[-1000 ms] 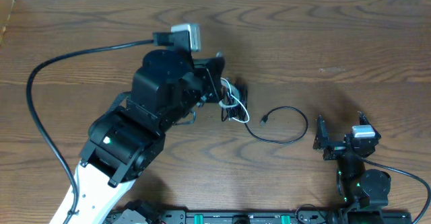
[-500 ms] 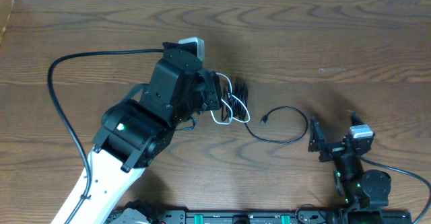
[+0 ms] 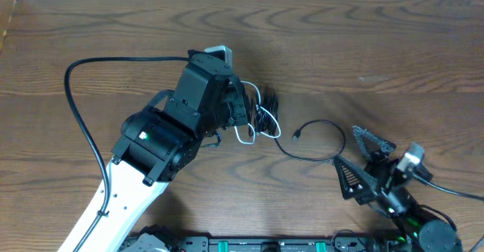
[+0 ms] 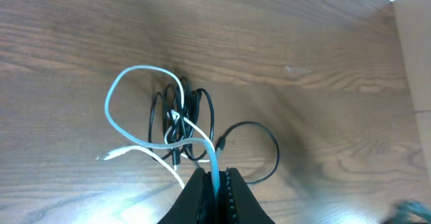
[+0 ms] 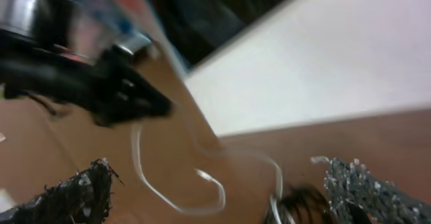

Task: Untangle cables
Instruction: 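Move the right gripper toward the bundle beside the left gripper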

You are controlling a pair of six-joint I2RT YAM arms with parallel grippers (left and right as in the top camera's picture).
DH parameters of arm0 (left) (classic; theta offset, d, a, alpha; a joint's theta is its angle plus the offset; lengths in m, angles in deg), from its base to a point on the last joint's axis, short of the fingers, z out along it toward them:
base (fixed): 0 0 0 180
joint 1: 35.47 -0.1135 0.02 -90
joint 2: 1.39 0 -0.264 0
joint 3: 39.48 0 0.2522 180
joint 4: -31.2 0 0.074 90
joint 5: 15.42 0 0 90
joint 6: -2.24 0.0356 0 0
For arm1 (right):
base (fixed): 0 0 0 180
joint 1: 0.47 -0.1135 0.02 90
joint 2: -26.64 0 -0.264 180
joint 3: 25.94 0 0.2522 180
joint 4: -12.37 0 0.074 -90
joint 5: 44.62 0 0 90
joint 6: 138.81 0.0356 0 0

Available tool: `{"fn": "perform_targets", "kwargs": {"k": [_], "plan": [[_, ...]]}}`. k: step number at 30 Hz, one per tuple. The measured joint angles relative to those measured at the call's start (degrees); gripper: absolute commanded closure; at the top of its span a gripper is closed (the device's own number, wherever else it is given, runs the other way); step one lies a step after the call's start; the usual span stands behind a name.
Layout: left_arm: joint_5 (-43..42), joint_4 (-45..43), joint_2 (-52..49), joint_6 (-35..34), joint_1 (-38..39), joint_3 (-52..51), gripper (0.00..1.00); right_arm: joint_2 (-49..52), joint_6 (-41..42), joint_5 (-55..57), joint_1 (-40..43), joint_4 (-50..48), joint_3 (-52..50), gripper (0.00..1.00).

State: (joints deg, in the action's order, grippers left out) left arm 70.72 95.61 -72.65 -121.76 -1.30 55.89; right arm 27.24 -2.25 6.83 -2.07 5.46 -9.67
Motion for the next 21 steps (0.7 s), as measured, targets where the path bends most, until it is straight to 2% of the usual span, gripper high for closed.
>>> {"fn": "perform_targets", "kwargs": {"k": [2, 4, 7, 9, 12, 15, 18, 21], "plan": [[-0.02, 0.13, 0.0, 0.0, 0.0, 0.0, 0.92, 0.15, -0.57, -0.39, 0.79, 2.29, 3.8, 0.01], [-0.02, 0.15, 0.0, 0.0, 0.0, 0.0, 0.92, 0.96, -2.71, -0.5, 1.68, 8.85, 9.49, 0.01], [-0.02, 0.17, 0.0, 0.0, 0.0, 0.0, 0.92, 4.61, -9.35, -0.2, 3.72, 23.47, 22.25, 0.01], [0.0, 0.17, 0.0, 0.0, 0.0, 0.0, 0.92, 8.81, -14.56, 0.61, 4.74, 37.86, 31.43, 0.01], [0.0, 0.2, -0.07, 0.0, 0.0, 0.02, 0.92, 18.21, -21.42, 2.62, 5.49, 54.64, 43.06, 0.01], [0.0, 0.22, -0.48, 0.0, 0.0, 0.02, 0.92, 29.14, -26.95, 3.39, 5.53, 67.87, 50.45, 0.01], [0.0, 0.24, -1.27, 0.0, 0.0, 0.02, 0.92, 39.01, -29.59, 1.9, 5.57, 72.32, 53.2, 0.01], [0.0, 0.22, -1.99, 0.0, 0.0, 0.02, 0.92, 47.36, -29.53, -2.64, 5.57, 71.76, 53.53, 0.01]]}}
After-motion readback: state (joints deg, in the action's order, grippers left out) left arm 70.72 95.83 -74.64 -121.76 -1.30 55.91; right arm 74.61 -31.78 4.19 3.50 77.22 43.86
